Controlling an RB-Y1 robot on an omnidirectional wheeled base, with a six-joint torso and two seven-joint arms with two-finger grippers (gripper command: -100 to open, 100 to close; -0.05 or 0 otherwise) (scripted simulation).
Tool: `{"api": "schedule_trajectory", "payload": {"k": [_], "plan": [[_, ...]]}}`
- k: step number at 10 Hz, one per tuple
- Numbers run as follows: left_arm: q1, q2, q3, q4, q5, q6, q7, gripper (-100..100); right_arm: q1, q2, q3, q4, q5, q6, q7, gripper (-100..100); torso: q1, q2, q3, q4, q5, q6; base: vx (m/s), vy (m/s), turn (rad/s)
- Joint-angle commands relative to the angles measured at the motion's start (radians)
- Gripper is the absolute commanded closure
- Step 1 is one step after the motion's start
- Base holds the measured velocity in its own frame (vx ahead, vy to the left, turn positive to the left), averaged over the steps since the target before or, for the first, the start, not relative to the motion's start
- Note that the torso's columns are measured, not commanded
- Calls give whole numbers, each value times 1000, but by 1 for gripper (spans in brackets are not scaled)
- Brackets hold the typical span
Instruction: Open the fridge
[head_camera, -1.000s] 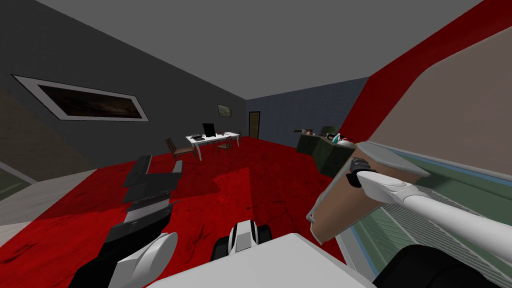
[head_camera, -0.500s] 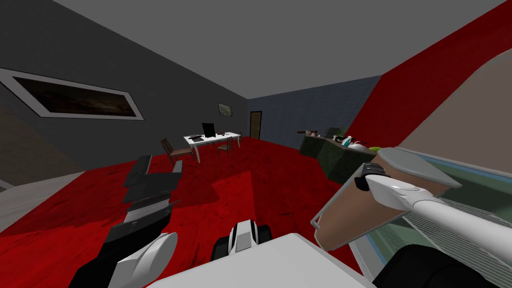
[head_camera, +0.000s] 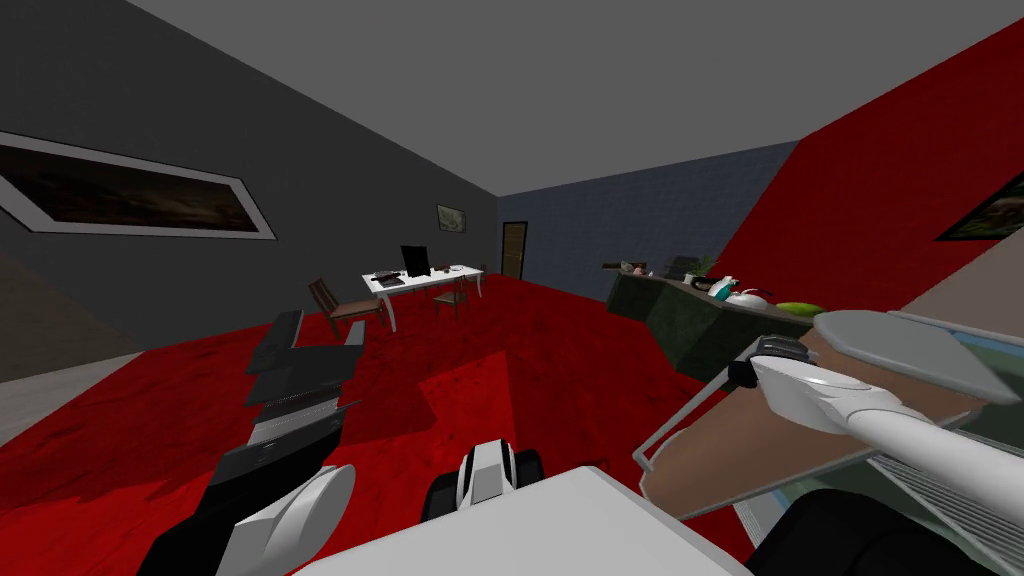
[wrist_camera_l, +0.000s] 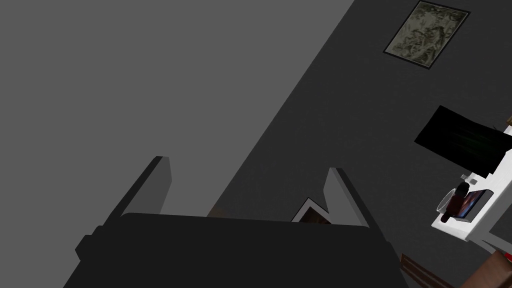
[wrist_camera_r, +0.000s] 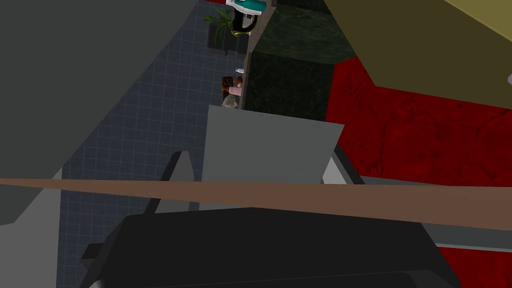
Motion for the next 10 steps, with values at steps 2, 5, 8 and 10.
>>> {"api": "schedule_trajectory", "payload": {"k": [2, 5, 8, 10], "plan": [[0, 0, 0, 0, 0, 0, 0, 0, 20, -4, -10, 58, -26, 17, 5, 100, 9, -5, -1, -1, -2, 0, 378, 53, 7], [0, 0, 0, 0, 0, 0, 0, 0, 26, 0, -20, 107, -55, 38, 13, 100, 16, 7, 7, 0, -4, -4, 230, 6, -9], [0, 0, 0, 0, 0, 0, 0, 0, 28, 8, -26, 158, -89, 57, 37, 100, 8, -4, -1, -1, 0, 0, 348, -47, 12], [0, 0, 0, 0, 0, 0, 0, 0, 29, 13, -29, 183, -106, 66, 49, 100, 4, 6, 4, 1, 1, 1, 266, -60, 6]]}}
